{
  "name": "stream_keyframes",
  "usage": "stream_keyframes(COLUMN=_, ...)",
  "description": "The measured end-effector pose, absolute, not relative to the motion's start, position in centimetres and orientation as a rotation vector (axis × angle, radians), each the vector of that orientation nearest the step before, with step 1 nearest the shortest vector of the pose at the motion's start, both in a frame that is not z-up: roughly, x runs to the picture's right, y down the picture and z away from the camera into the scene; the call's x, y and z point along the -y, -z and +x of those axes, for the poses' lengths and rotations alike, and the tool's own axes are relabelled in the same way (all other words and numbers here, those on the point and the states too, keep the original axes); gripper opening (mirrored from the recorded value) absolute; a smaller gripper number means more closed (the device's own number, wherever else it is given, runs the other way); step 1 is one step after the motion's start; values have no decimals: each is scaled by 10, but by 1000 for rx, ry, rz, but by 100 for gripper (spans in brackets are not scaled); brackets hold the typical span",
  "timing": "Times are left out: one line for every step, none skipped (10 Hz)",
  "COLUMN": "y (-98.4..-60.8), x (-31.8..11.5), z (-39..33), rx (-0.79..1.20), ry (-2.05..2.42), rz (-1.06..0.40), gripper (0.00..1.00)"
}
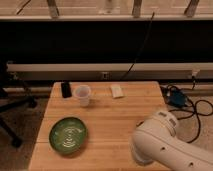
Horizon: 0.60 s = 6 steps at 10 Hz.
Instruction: Knock the bottle over
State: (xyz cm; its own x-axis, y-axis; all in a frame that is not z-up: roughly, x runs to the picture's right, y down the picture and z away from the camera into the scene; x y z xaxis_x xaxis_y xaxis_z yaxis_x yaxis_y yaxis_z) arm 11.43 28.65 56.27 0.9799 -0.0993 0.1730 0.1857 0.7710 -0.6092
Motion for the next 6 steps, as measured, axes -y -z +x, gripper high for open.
stream_keyframes(y=-560, x=-290, z=112, rx=132, ry=150, rz=-672, gripper=14)
stream_keyframes(y=-559, x=-291, z=110, rx=126, ry=146, rz=-672, gripper=14)
stream_keyframes(y=-562, x=-287, z=114, rx=119, ry=140, rz=-664, gripper=14)
stream_keyframes(y=-567, x=-280, z=122, rx=115, ry=138, rz=-658, gripper=14)
stream_keyframes(y=-570, x=-277, z=126, rx=113, ry=136, rz=-662, gripper=14)
stream_keyframes(y=-572, x=-273, z=123, rx=118, ry=136, rz=-659, gripper=14)
